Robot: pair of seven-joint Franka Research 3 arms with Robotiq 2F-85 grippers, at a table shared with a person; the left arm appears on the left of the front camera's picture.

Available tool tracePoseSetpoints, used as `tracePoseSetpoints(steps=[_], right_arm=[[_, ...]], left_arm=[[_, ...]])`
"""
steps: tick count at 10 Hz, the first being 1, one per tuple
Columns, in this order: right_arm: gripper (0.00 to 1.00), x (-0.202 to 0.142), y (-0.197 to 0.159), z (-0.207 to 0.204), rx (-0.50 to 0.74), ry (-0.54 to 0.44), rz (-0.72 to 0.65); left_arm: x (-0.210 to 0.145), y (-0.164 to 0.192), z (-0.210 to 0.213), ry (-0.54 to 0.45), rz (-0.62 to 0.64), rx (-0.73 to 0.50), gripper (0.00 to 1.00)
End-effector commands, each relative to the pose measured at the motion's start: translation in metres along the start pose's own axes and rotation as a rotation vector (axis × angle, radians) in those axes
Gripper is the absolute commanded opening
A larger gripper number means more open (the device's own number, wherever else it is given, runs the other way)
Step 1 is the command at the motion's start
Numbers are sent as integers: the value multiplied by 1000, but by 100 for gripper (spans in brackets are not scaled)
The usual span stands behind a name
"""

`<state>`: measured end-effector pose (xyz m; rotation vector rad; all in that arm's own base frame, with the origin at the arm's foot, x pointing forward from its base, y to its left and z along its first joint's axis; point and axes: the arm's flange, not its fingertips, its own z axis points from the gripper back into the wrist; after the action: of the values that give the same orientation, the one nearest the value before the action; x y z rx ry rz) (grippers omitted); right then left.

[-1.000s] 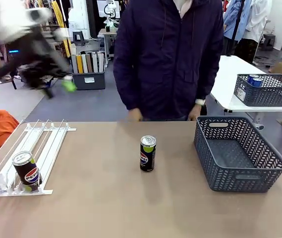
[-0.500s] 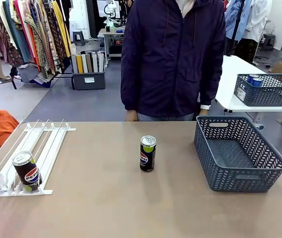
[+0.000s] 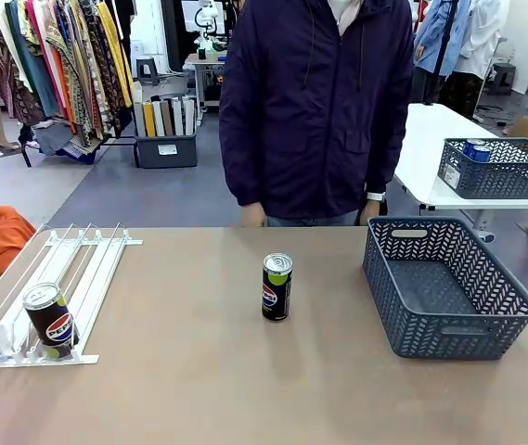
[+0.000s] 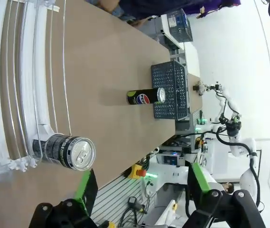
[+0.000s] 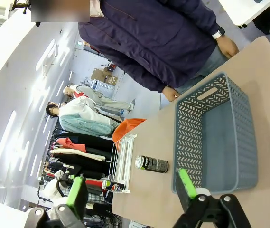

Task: Retrieve and store the cans from the dispenser.
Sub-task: Pick up one can from the Automatic Can Dispenser and place it in the middle of the table.

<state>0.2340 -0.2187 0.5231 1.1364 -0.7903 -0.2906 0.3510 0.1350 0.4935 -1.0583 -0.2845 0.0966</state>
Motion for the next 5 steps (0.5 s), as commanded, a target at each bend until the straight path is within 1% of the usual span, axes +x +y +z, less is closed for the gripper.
tracePoseSetpoints(steps=[1,5], right_arm=[[100,3,1,-2,26,-17,25],[100,3,1,-2,26,-17,25]], left_arm=[[-4,3,6,8,15,3,100],[-4,3,6,8,15,3,100]])
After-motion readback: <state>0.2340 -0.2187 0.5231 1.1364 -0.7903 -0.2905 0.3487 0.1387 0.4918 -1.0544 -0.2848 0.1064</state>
